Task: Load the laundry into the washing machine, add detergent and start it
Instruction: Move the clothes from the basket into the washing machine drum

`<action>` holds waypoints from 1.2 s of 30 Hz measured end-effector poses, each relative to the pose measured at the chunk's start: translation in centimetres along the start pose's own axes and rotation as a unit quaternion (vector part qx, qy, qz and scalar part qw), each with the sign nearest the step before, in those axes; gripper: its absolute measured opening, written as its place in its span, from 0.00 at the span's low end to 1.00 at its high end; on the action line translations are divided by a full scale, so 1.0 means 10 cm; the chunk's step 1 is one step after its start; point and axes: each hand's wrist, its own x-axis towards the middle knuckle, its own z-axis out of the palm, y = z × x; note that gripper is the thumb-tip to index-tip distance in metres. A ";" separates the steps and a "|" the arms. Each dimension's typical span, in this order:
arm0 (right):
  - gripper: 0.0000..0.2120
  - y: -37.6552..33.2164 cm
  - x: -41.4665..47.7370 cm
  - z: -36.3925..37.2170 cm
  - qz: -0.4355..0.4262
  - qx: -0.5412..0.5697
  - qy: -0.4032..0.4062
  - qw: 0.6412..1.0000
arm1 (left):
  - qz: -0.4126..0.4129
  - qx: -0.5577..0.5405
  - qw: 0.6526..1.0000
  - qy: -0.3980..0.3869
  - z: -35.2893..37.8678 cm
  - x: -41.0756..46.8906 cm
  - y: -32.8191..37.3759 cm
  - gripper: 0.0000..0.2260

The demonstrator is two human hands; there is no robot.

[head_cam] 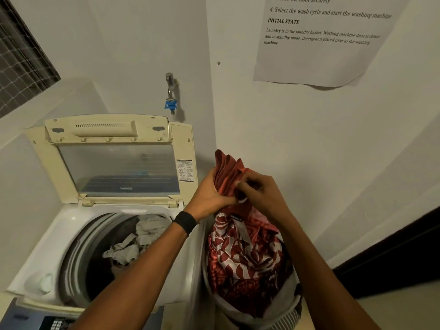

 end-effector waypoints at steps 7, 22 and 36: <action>0.10 -0.06 -0.06 0.00 0.056 0.106 -0.021 0.993 | -0.019 -0.052 0.995 0.078 0.24 0.01 0.02 0.28; 0.42 0.68 -0.44 0.38 0.134 -0.001 -0.215 0.967 | -0.051 -0.108 0.989 0.087 0.02 0.05 0.63 0.15; 0.26 0.02 -0.21 -0.26 -0.002 -0.027 0.041 0.999 | 0.010 0.282 0.925 0.254 -0.30 0.17 0.31 0.31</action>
